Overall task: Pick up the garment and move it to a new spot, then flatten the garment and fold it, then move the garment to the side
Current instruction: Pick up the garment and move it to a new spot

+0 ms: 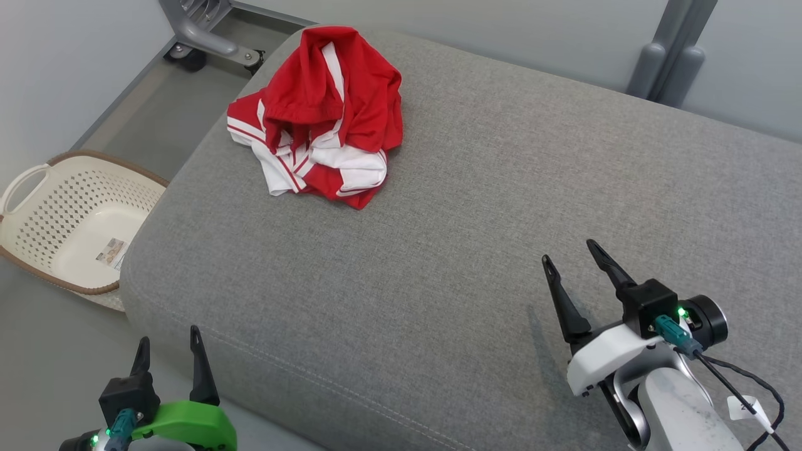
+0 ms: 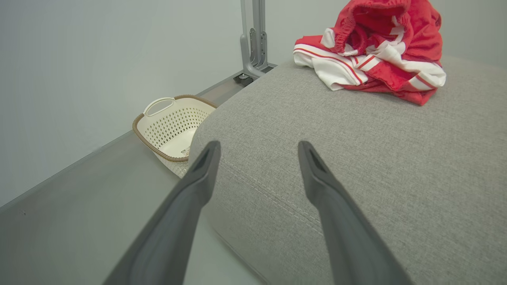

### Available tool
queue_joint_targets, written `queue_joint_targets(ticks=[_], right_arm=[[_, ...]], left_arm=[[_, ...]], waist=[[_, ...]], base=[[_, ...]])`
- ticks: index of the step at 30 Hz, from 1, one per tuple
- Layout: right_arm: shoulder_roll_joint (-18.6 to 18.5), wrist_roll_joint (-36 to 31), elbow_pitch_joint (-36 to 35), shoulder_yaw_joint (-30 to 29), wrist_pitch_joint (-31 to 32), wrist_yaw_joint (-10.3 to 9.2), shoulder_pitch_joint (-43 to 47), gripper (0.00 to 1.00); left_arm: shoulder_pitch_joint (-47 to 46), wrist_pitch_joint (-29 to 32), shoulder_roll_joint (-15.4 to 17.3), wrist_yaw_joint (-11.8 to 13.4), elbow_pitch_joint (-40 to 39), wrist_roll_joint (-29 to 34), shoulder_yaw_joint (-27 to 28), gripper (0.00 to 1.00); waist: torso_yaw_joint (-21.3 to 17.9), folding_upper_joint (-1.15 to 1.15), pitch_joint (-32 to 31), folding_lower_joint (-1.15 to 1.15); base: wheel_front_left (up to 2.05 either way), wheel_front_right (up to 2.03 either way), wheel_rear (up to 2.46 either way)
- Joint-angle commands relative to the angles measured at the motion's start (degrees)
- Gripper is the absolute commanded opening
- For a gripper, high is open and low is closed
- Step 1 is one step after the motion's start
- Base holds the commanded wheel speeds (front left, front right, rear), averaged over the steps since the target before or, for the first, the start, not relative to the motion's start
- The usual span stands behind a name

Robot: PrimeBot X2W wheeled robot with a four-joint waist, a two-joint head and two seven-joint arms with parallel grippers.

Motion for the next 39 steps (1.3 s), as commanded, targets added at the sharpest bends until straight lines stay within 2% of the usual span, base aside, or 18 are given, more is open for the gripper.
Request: queue_joint_targets(ticks=[1,11,19,24,30,33,37,39], right_arm=[[-0.01,0.01,-0.21,-0.06,-0.18,-0.06,-0.52,1.00],[-0.33,0.53,0.41,0.80,-0.18,-0.06,-0.84,1.00],[-1.93,0.22,-0.50,0.50,-0.18,-0.06,-3.05,1.00],[-3.37,-0.11,-1.98,0.91,-0.18,-0.06,-5.57,1.00],[-4.81,-0.84,-4.15,0.45,-0.18,-0.06,-8.44,1.00],[-5.34,-1.05,-5.03,0.56,-0.18,-0.06,-9.34,1.00],[-5.70,-1.11,-6.06,0.06,-0.18,-0.06,-10.67,1.00],[-5.75,-1.15,-6.29,-0.19,-0.18,-0.06,-10.83,1.00]], left_arm=[[-0.60,-0.03,0.16,-0.32,0.34,-0.46,-0.17,1.00],[-1.71,-0.03,0.15,-2.08,1.07,0.01,-0.67,1.00],[-8.05,-0.02,0.51,-6.64,1.92,0.66,1.07,1.00],[-16.40,-0.03,3.09,-9.36,4.75,0.68,1.91,1.00],[-28.87,-0.03,7.80,-10.77,10.57,-0.46,0.46,1.00],[-34.57,-0.02,9.51,-10.91,13.99,-2.25,-1.56,1.00],[-42.96,-0.03,14.68,-10.84,19.37,-8.05,-7.72,1.00],[-44.37,-0.03,15.72,-10.84,20.21,-9.01,-9.02,1.00]], waist=[[0.21,0.00,0.04,0.00],[-0.69,0.00,0.83,0.00],[-3.16,0.00,4.78,0.00],[-5.49,0.00,8.67,0.00],[-9.02,0.00,13.50,0.00],[-11.04,0.00,15.71,0.00],[-14.78,0.00,19.07,0.00],[-15.50,0.00,19.70,0.00]], base=[[0.00,0.00,0.00],[0.00,0.00,0.00],[0.00,0.00,0.00],[0.00,0.00,0.00],[0.00,0.00,0.00],[0.00,0.00,0.00],[0.00,0.00,0.00],[0.00,0.00,0.00]])
